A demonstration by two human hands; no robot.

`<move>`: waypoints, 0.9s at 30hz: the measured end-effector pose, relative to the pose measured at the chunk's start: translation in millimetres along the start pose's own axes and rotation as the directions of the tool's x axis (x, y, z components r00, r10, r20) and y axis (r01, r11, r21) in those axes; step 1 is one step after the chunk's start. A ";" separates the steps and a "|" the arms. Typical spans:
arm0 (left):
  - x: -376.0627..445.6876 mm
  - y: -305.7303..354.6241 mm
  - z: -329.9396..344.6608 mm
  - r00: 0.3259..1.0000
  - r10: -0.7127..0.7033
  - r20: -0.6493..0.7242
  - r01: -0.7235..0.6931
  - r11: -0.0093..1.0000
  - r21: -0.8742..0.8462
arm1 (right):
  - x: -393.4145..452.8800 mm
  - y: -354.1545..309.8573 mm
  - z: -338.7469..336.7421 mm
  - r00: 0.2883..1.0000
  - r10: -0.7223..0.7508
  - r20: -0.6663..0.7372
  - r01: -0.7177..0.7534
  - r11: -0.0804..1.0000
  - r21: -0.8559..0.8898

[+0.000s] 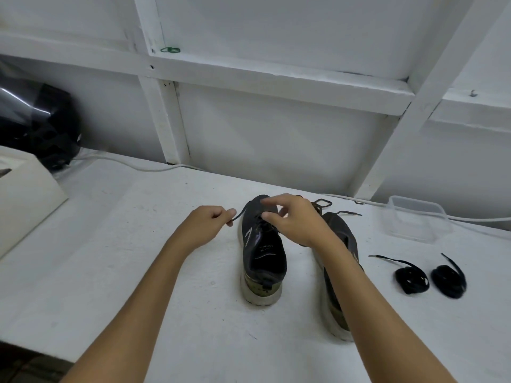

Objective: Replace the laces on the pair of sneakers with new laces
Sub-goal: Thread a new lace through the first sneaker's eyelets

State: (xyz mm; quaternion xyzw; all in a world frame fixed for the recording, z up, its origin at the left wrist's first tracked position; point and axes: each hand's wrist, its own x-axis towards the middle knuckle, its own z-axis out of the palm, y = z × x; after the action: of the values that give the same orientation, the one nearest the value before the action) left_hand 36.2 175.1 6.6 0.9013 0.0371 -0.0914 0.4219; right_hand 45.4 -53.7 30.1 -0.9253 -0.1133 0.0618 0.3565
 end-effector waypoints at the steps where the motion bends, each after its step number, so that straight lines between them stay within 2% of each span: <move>1: 0.1 5.0 0.6 1.000 0.021 0.000 -0.021 1.000 0.000 | 2.8 -4.1 1.5 1.000 -0.014 -0.003 0.014 0.999 -0.031; 6: 3.3 21.2 3.0 0.997 0.075 -0.001 -0.075 0.997 -0.019 | 15.6 -10.4 4.0 0.996 -0.081 -0.024 0.081 0.996 -0.026; 8: 5.1 21.5 1.9 0.997 0.078 0.007 -0.078 0.997 -0.029 | 18.9 -8.1 2.8 0.997 -0.056 -0.060 0.056 0.998 -0.009; 11: 7.9 12.7 -3.3 0.996 0.090 0.018 -0.089 0.993 -0.081 | 22.6 8.4 -1.9 0.973 0.145 -0.179 -0.124 0.984 0.125; 13: 9.1 5.4 -6.6 0.996 0.084 0.016 -0.083 0.995 -0.063 | 21.1 22.2 -3.9 0.945 0.287 -0.159 -0.259 0.950 0.176; 14: 9.7 3.1 -7.1 0.997 0.078 0.011 -0.077 0.995 -0.056 | 18.6 26.4 -4.0 0.939 0.318 -0.128 -0.303 0.945 0.125; 16: 10.6 3.8 -5.7 0.997 0.073 0.005 -0.072 0.996 -0.056 | 14.8 29.4 -1.3 0.954 0.291 -0.068 -0.294 0.955 -0.037; 18: 10.6 10.1 -2.3 0.996 0.085 0.010 -0.084 0.995 -0.060 | 13.0 20.8 3.0 0.989 0.143 -0.044 -0.147 0.984 -0.103; 20: 9.9 20.7 2.3 0.994 0.103 0.027 -0.101 0.993 -0.058 | 14.0 7.0 6.3 0.997 -0.065 -0.042 0.060 0.993 -0.105; 22: 8.8 29.1 6.0 0.991 0.124 0.046 -0.121 0.991 -0.055 | 16.4 -3.0 8.3 0.987 -0.152 -0.060 0.144 0.982 -0.120; 25: 8.0 25.2 4.4 0.991 0.124 0.045 -0.121 0.991 -0.063 | 21.0 -3.9 4.9 0.990 -0.022 -0.137 -0.014 0.965 -0.261; 27: 8.0 16.5 0.7 0.994 0.107 0.034 -0.105 0.992 -0.064 | 20.5 5.1 -1.9 0.982 0.063 -0.175 -0.102 0.969 -0.224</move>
State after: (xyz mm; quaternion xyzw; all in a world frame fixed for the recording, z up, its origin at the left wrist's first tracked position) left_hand 46.4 163.9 17.0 0.8866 -0.0158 -0.0846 0.4544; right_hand 66.4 -53.4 27.4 -0.9664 -0.0507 -0.0146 0.2515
